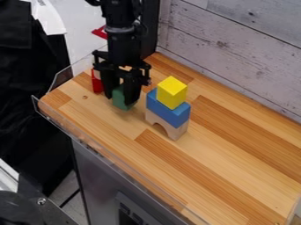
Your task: Remove the green cube from the yellow cube and put it on the left
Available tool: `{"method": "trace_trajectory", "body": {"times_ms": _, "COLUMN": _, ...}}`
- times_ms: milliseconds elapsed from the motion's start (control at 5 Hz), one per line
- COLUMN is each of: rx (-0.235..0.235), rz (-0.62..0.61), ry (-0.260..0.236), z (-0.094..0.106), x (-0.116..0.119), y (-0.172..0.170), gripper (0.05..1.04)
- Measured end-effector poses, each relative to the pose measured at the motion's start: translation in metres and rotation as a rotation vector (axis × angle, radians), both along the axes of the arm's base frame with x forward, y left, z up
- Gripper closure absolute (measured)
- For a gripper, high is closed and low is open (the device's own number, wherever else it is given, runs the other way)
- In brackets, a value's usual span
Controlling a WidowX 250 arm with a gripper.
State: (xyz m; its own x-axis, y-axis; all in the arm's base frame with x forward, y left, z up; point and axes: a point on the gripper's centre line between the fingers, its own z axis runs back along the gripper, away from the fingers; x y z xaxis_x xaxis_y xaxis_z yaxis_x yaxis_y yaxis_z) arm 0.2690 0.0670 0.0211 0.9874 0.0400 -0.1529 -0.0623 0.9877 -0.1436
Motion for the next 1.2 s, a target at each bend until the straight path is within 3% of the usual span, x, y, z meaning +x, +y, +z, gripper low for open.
{"method": "trace_trajectory", "body": {"times_ms": 400, "rx": 0.001, "rz": -0.015, "ry": 0.004, "z": -0.006, "x": 0.004, "y": -0.003, "gripper": 0.539}}
{"method": "trace_trajectory", "body": {"times_ms": 600, "rx": 0.001, "rz": -0.02, "ry": 0.001, "z": -0.007, "x": 0.007, "y": -0.004, "gripper": 0.458}}
{"method": "trace_trajectory", "body": {"times_ms": 800, "rx": 0.0, "rz": -0.009, "ry": 0.006, "z": -0.007, "x": 0.007, "y": -0.005, "gripper": 0.161}}
{"method": "trace_trajectory", "body": {"times_ms": 1000, "rx": 0.005, "rz": 0.011, "ry": -0.019, "z": 0.001, "x": 0.01, "y": -0.004, "gripper": 0.081}}
{"method": "trace_trajectory", "body": {"times_ms": 1200, "rx": 0.029, "rz": 0.04, "ry": -0.082, "z": 0.026, "x": 0.012, "y": 0.001, "gripper": 0.084}}
